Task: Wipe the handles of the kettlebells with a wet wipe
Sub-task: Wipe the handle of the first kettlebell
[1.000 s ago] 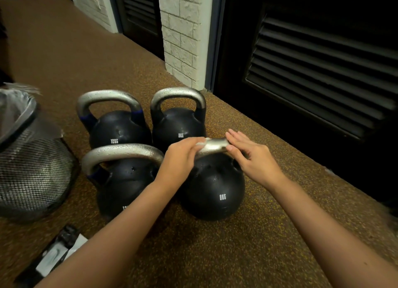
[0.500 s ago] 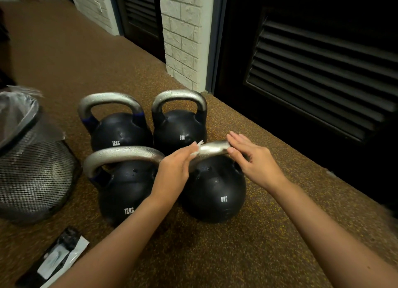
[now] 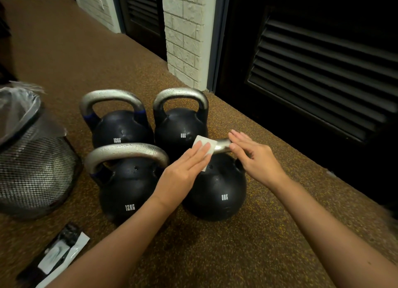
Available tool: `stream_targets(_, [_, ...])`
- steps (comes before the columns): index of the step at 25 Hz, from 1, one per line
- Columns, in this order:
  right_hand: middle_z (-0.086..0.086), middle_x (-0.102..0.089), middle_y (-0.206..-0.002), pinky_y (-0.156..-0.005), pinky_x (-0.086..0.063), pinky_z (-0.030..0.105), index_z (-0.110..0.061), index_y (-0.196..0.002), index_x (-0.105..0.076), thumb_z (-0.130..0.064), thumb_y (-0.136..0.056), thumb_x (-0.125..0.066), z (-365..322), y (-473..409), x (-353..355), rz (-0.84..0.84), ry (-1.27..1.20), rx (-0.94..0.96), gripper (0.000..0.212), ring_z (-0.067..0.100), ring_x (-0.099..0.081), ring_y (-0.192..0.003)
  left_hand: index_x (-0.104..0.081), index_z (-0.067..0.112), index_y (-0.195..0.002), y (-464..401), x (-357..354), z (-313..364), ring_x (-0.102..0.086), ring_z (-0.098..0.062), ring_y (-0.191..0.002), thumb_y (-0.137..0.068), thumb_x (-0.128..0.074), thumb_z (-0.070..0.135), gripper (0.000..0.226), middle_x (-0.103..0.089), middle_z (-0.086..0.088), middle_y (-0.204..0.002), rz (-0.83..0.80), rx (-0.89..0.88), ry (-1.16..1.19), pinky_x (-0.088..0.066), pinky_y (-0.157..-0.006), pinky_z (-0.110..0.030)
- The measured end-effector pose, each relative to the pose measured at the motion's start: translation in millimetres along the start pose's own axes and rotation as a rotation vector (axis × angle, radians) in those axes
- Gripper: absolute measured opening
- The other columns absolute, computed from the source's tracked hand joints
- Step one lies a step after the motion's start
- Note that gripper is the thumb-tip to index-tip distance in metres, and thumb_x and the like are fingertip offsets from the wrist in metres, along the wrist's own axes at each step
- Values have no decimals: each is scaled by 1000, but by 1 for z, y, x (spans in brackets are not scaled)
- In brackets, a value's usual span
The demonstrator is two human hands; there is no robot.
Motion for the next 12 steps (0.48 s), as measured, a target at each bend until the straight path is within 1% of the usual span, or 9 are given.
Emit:
stream_targets(2, [-10, -39, -145, -114, -12, 19, -23, -135, -45, -33, -95, -47, -1, 0, 0, -8, -8, -3, 42, 4, -25, -139, -56, 3, -124, -6, -6, 7, -39, -27, -133, -88, -52, 1, 36, -48, -12, -138, -31, -110, -28, -40, -106, -43])
stream_targets(4, [-12, -38, -145, -117, -13, 23, -24, -136, -44, -34, -95, -47, -1, 1, 1, -19, -13, -7, 43, 2, -23, -138, -54, 3, -125, -8, -8, 9, -36, -28, -134, -88, -52, 1, 37, -46, -12, -140, -77, -182, -92, -38, -106, -45])
stream_targets(6, [-13, -36, -145, -117, -13, 25, -25, -137, -43, -34, -95, -46, 0, 1, 1, -28, -9, -11, 43, 0, -21, -138, -52, 4, -127, -1, -5, 4, -34, -27, -135, -89, -48, 2, 38, -44, -11, -142, -98, -202, -129, -34, -109, -44])
stream_targets(10, [-11, -38, -145, -118, -15, 29, -24, -136, -46, -35, -94, -46, 1, -1, 1, -22, -24, -4, 43, 5, -24, -140, -46, 4, -128, 17, 4, -3, -36, -26, -133, -89, -43, 5, 39, -41, -10, -140, -41, -203, -168, -24, -112, -42])
stream_targets(12, [-10, -38, -145, -118, -15, 29, -23, -136, -45, -35, -95, -46, 1, -1, 0, -22, -19, -10, 43, 6, -24, -140, -50, 4, -126, 11, 2, 1, -38, -27, -132, -89, -45, 5, 37, -46, -11, -139, -42, -201, -169, -26, -112, -42])
Point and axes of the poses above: each hand's wrist, its own y-axis away from the middle knuckle, its own x-axis out of the back of the hand, z = x × y, the point moved 3 cm from there along -y, towards the middle knuckle
